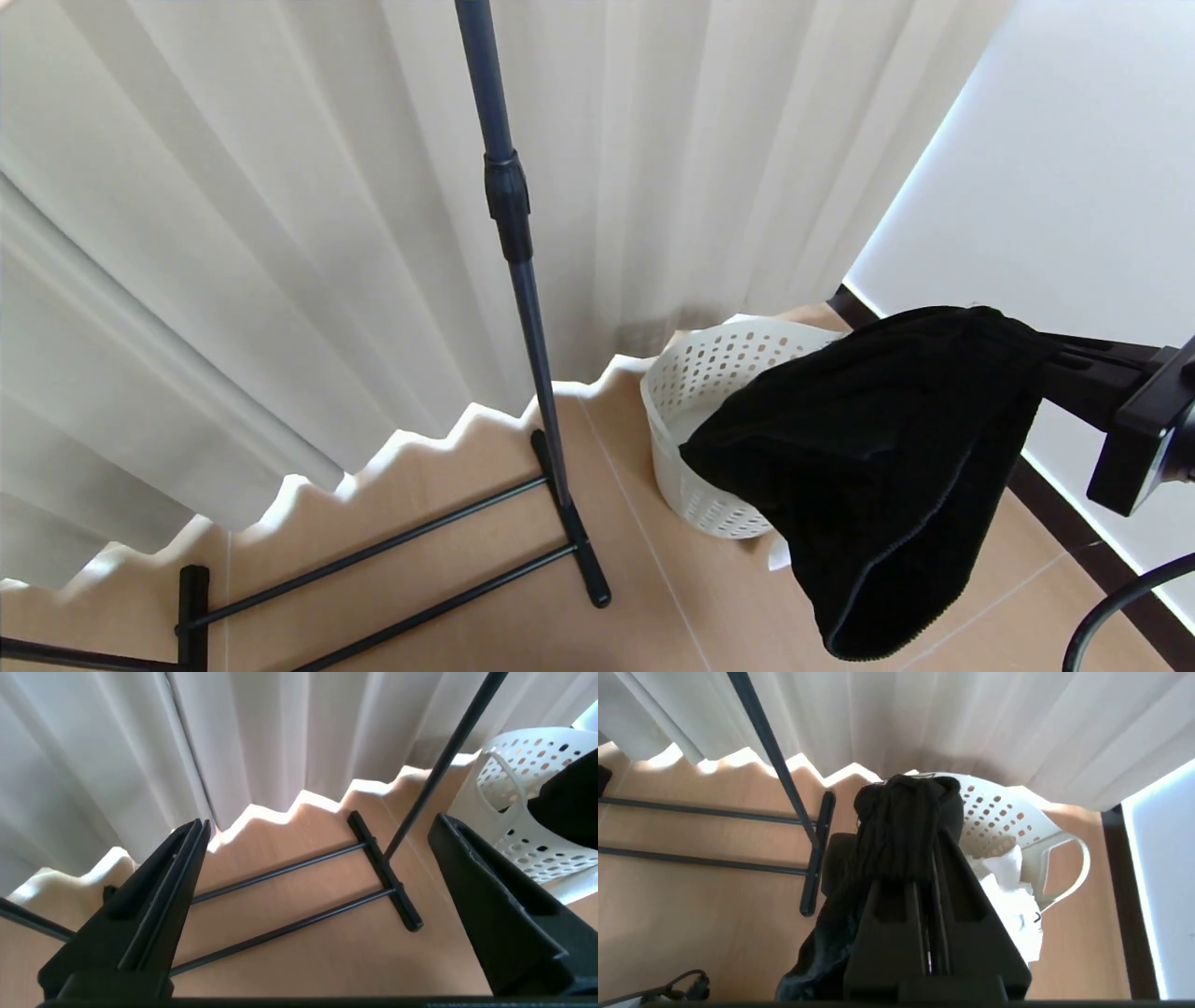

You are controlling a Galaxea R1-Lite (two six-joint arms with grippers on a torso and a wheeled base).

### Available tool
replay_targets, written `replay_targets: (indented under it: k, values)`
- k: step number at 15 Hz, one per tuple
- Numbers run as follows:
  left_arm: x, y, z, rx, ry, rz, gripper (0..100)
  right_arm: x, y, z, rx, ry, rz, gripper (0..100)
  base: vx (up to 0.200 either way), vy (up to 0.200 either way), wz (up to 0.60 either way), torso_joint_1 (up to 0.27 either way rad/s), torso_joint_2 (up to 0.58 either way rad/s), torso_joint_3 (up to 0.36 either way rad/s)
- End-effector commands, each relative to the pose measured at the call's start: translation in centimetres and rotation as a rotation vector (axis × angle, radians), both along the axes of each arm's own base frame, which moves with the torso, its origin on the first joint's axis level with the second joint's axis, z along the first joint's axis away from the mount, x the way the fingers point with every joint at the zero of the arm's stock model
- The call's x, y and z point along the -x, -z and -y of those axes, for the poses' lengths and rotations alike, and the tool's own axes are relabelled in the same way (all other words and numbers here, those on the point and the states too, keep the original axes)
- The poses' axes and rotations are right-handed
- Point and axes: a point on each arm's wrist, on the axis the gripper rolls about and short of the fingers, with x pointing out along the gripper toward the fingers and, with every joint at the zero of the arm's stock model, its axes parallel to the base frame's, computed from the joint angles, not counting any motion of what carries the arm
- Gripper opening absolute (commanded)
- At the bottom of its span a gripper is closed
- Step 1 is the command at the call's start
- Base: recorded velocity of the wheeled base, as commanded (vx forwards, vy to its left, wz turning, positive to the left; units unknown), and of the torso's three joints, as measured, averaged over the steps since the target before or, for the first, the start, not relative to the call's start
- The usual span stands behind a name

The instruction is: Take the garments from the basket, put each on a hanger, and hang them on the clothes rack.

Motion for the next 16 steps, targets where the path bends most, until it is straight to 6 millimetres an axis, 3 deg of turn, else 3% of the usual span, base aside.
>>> replay_targets:
  k: [1,5,16]
  values:
    - [-0.01,-0.01,0.0,0.0,0.0,0.0,100,-0.05,0.06,-0.03,0.002,-0.002,-0.002,0,0.0,0.0,0.0,-0.002,-0.01,0.212]
    - [-0.01,-0.01,0.0,0.0,0.0,0.0,100,-0.3,0.17,0.29,0.004,0.023,-0.006,0,0.0,0.0,0.0,0.012,-0.1,0.113]
    - [-0.01,-0.01,0.0,0.0,-0.002,0.0,100,-0.29,0.35,0.3,0.007,0.023,-0.011,0,0.0,0.0,0.0,0.108,-0.45,-0.145]
